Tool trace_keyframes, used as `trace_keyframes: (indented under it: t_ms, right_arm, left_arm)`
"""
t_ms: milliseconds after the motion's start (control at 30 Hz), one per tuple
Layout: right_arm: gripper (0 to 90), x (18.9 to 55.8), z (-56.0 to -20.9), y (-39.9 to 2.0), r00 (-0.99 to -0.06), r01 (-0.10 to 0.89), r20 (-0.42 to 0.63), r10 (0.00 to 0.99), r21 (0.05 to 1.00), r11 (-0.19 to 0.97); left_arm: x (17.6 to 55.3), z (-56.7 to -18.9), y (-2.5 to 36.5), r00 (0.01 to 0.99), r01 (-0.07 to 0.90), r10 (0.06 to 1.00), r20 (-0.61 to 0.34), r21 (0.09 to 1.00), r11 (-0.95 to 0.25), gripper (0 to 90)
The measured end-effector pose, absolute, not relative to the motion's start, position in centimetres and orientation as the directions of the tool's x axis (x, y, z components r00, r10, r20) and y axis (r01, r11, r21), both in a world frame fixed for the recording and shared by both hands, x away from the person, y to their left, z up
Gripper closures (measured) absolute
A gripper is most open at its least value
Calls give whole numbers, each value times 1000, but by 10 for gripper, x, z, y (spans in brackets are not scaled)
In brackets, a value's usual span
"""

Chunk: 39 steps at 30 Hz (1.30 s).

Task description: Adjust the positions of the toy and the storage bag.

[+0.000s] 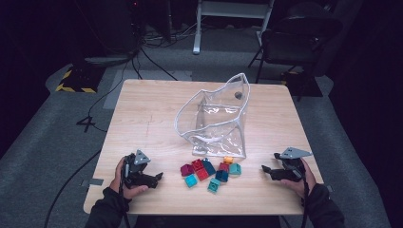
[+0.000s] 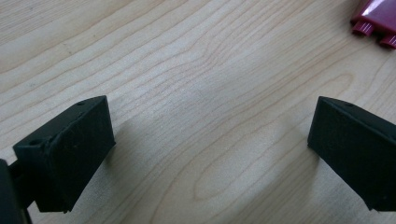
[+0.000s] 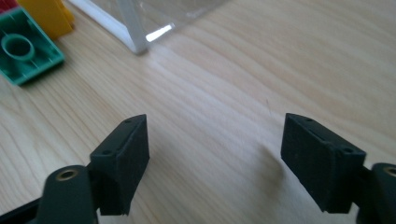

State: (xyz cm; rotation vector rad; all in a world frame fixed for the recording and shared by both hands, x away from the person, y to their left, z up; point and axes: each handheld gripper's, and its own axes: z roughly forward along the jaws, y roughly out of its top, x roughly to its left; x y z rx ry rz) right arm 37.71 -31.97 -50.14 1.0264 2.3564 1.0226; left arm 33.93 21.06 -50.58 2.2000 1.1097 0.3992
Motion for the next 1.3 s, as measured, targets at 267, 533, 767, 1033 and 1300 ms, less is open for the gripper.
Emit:
trace_keyframes:
  t_ms: [267, 533, 767, 1033, 1300]
  right_arm:
    - [278, 391, -462, -274, -720, 350, -54, 692, 833, 429]
    - [291, 390, -443, -242, -741, 279, -62, 669, 877, 390]
    - [592, 411, -445, -223, -683, 285, -90, 725, 881, 378]
    - [863, 421, -451, -220, -634, 261, -121, 764, 896, 359]
    - [875, 424, -453, -231, -559, 278, -136, 818, 899, 339]
  left_arm:
    - [341, -506, 203, 588, 614, 809, -15, 659, -434, 5]
    - [341, -506, 203, 589, 613, 808, -13, 659, -436, 5]
    - [341, -506, 203, 588, 613, 809, -13, 659, -435, 5]
    - [341, -506, 203, 588, 615, 809, -15, 659, -434, 5]
    - [341, -506, 203, 591, 613, 806, -11, 656, -440, 5]
